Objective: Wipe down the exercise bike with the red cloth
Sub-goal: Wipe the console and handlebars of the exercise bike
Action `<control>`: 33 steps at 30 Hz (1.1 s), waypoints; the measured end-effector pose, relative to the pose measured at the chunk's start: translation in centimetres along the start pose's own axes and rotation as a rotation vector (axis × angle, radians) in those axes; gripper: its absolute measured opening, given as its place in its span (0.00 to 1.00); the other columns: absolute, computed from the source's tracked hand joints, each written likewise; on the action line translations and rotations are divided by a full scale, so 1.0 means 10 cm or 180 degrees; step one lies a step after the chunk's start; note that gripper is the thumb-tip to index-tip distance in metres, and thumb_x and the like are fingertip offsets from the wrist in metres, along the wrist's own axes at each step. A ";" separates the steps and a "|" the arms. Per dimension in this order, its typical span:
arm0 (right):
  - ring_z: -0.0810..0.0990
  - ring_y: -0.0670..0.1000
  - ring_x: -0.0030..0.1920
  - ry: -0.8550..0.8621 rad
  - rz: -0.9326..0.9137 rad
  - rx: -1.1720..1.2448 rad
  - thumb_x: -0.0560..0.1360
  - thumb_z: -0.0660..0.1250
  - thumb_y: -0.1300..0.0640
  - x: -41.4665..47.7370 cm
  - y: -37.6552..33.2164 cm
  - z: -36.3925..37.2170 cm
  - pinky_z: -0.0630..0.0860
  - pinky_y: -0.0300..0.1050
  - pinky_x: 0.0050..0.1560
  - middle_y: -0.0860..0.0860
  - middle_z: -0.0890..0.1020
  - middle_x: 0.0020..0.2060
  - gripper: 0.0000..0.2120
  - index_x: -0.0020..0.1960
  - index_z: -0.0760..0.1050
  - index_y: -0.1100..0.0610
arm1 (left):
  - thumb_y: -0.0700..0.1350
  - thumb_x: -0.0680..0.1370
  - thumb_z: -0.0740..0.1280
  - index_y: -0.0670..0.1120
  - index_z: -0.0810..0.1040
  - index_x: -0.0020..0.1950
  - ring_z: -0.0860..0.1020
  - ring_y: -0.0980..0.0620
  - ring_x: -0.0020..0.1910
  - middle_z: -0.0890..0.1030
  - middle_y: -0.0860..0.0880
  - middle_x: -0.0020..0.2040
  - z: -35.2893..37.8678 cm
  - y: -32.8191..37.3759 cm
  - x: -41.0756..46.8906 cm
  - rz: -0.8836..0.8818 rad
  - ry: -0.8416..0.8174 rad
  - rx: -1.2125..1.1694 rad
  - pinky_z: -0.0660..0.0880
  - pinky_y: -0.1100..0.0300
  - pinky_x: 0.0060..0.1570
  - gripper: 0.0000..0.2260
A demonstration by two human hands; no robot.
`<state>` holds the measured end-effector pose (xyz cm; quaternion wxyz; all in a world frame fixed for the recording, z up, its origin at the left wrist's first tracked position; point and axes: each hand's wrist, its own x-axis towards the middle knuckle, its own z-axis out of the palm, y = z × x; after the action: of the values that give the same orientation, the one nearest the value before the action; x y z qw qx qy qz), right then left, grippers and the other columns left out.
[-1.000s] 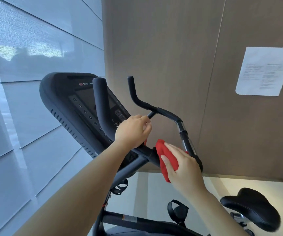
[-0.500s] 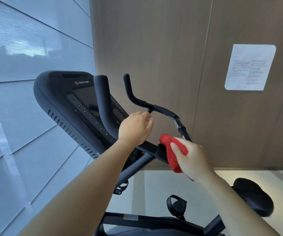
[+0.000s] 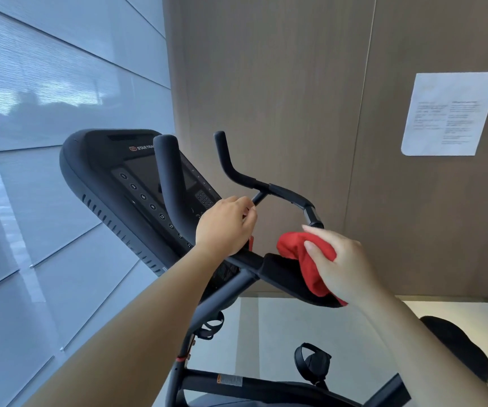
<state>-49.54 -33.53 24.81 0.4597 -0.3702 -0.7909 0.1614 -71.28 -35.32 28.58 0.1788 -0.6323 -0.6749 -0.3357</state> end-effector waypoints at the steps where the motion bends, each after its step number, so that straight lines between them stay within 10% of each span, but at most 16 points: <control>1: 0.74 0.43 0.61 -0.0187 -0.0049 -0.0008 0.77 0.63 0.53 0.07 -0.04 0.03 0.64 0.34 0.60 0.41 0.78 0.59 0.15 0.63 0.75 0.46 | 0.52 0.80 0.54 0.49 0.78 0.53 0.76 0.51 0.50 0.80 0.53 0.49 0.01 0.00 0.01 -0.0036 0.0012 0.0029 0.71 0.57 0.41 0.14; 5: 0.75 0.43 0.59 -0.1216 -0.0496 -0.0220 0.78 0.58 0.44 0.08 -0.13 0.22 0.71 0.38 0.58 0.42 0.78 0.60 0.17 0.65 0.72 0.45 | 0.53 0.80 0.54 0.51 0.78 0.54 0.76 0.52 0.50 0.79 0.54 0.49 0.00 0.00 0.02 -0.0110 0.0017 0.0155 0.68 0.59 0.40 0.15; 19: 0.53 0.38 0.72 -0.1712 -0.0941 0.0376 0.78 0.57 0.41 0.05 0.49 -0.11 0.55 0.40 0.69 0.37 0.62 0.72 0.24 0.73 0.57 0.40 | 0.54 0.80 0.53 0.57 0.79 0.52 0.78 0.54 0.50 0.83 0.57 0.49 0.14 0.32 -0.18 -0.1099 0.0473 0.0624 0.64 0.59 0.39 0.15; 25: 0.67 0.39 0.65 -0.1392 -0.1335 0.0409 0.77 0.57 0.40 0.05 0.47 -0.04 0.65 0.44 0.69 0.39 0.71 0.66 0.22 0.69 0.67 0.44 | 0.54 0.80 0.54 0.57 0.79 0.52 0.78 0.54 0.47 0.82 0.57 0.47 0.17 0.34 -0.15 -0.1349 0.0647 0.0952 0.67 0.59 0.39 0.14; 33: 0.74 0.34 0.56 -0.0977 -0.1143 0.1208 0.76 0.63 0.47 0.04 0.65 -0.07 0.68 0.23 0.55 0.30 0.77 0.52 0.12 0.58 0.77 0.43 | 0.55 0.79 0.54 0.59 0.80 0.50 0.77 0.57 0.47 0.81 0.58 0.47 0.17 0.31 -0.16 -0.1360 0.0652 0.1002 0.67 0.60 0.38 0.14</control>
<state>-46.20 -28.91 21.56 0.4169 -0.1032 -0.8597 0.2765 -67.74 -35.43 27.02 0.2673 -0.4030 -0.8151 -0.3189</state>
